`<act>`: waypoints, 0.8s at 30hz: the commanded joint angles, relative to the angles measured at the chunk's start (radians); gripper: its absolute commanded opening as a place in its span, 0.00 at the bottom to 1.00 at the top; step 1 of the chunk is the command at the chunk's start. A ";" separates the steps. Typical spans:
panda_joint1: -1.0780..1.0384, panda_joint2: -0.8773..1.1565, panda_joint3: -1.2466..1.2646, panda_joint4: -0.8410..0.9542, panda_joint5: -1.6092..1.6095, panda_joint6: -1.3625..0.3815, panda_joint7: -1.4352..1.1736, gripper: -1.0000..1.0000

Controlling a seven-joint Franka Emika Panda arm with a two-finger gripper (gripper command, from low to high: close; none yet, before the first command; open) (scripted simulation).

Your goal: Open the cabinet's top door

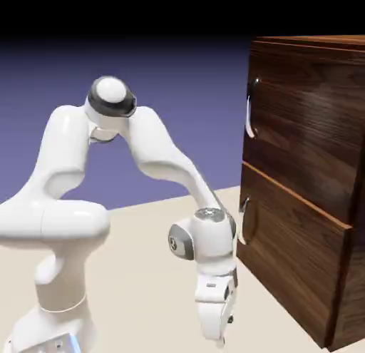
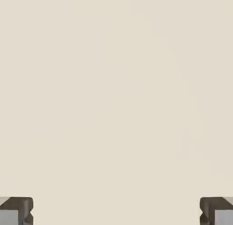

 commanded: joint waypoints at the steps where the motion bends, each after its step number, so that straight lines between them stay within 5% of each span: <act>1: 0.029 0.036 -0.031 0.003 0.037 -0.010 -0.015 0.50; 24: 0.666 0.821 -0.712 0.073 0.842 -0.230 -0.329 0.50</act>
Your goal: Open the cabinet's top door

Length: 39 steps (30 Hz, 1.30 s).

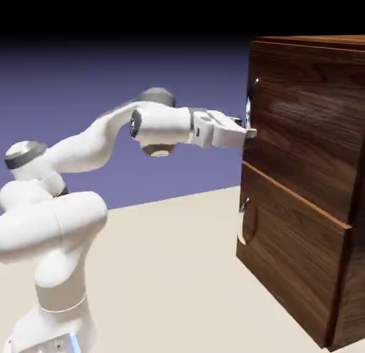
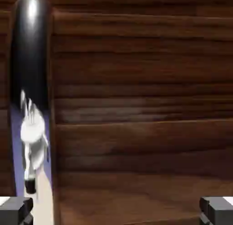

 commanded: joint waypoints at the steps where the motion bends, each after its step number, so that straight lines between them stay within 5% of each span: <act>1: -0.038 -0.001 0.006 0.031 0.018 -0.005 0.003 0.50; 5: -0.158 -0.002 0.026 0.130 0.074 -0.022 0.011 0.50; 6: -0.158 -0.002 0.026 0.130 0.074 -0.022 0.011 0.00; 24: -0.022 -0.052 -0.325 -0.348 -0.017 -0.742 -0.319 0.00; 39: -0.312 -0.422 -0.717 -0.351 -0.467 -1.384 -0.661 0.00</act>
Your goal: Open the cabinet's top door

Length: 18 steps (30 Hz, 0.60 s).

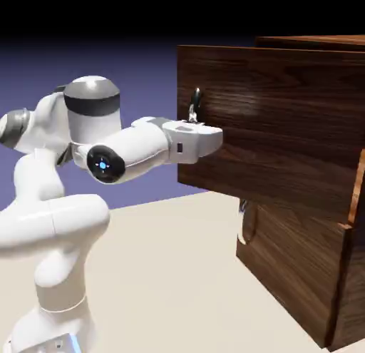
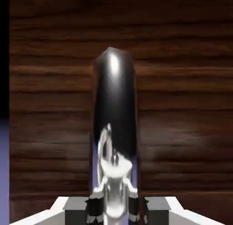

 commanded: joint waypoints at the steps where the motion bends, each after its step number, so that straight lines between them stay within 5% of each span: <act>1: -0.021 -0.036 -0.014 0.014 -0.035 -0.034 -0.029 0.00; 18: -0.198 -0.652 -0.074 0.374 -0.598 -0.325 -0.498 0.00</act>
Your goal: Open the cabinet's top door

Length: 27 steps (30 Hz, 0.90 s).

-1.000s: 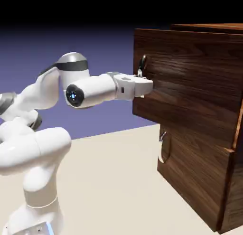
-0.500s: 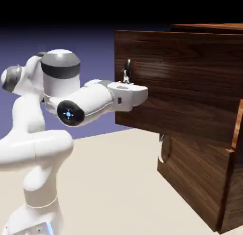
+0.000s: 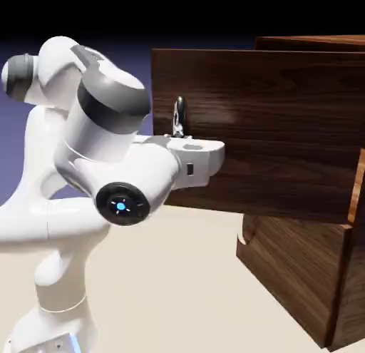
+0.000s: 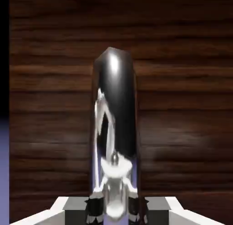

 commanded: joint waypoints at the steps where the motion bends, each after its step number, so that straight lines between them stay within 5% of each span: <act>1: -0.002 -0.036 0.001 0.028 -0.029 -0.005 -0.021 0.00; 26: 0.074 -0.882 0.083 0.867 -0.511 -0.184 -0.168 0.00; 27: 0.074 -0.882 0.083 0.867 -0.511 -0.184 -0.168 1.00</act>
